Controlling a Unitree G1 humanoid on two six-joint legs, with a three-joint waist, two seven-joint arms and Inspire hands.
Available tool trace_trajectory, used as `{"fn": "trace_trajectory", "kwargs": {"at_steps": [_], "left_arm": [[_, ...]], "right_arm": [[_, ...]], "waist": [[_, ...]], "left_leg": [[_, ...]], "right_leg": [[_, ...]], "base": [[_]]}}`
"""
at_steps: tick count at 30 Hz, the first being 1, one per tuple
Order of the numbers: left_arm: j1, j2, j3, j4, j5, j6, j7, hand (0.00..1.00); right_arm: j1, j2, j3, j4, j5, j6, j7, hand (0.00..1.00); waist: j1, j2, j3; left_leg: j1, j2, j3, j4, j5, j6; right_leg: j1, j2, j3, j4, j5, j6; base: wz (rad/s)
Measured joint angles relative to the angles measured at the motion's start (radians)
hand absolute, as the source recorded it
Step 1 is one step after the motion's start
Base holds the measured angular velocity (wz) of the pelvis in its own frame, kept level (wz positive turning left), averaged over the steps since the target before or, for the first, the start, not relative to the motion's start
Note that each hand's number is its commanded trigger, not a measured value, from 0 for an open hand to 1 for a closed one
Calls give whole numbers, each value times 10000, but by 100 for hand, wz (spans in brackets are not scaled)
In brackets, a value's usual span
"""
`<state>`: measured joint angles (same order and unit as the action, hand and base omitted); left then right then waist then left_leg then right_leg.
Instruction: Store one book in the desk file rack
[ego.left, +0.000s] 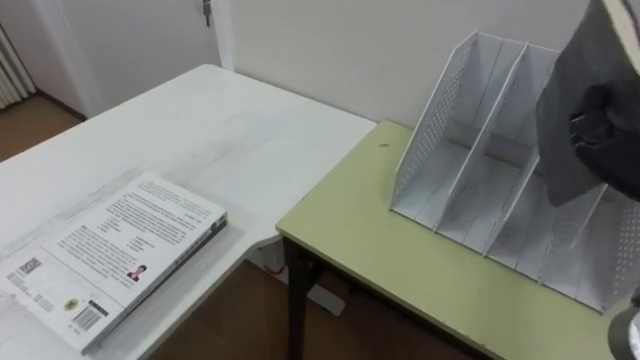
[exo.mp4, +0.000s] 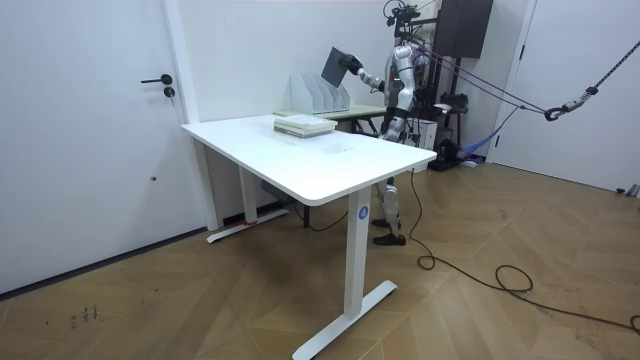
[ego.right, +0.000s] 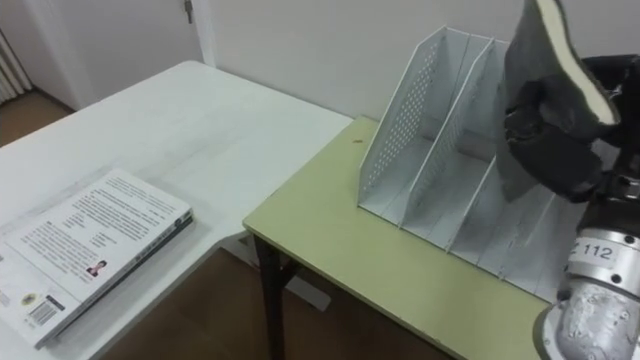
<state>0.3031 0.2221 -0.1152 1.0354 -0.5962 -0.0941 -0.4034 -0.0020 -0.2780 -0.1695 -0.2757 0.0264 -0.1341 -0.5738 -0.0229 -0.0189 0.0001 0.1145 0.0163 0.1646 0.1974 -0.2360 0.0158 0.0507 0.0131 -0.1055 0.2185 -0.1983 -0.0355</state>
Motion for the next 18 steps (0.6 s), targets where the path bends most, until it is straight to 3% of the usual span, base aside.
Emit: {"fn": "trace_trajectory", "kwargs": {"at_steps": [9,18], "left_arm": [[-13,-46,147,186,-1,0,49,0],[-14,-49,148,228,-1,0,77,0]], "right_arm": [[1,0,-73,1,5,-1,-566,100],[1,0,-75,1,5,-1,-609,100]], "waist": [[1,-97,-68],[8,-126,-48]], "left_leg": [[36,0,1,6,0,0],[36,9,0,1,0,0]], "right_leg": [[4,17,60,26,5,-4],[1,35,87,17,10,-7]], "base": [[0],[0]]}}
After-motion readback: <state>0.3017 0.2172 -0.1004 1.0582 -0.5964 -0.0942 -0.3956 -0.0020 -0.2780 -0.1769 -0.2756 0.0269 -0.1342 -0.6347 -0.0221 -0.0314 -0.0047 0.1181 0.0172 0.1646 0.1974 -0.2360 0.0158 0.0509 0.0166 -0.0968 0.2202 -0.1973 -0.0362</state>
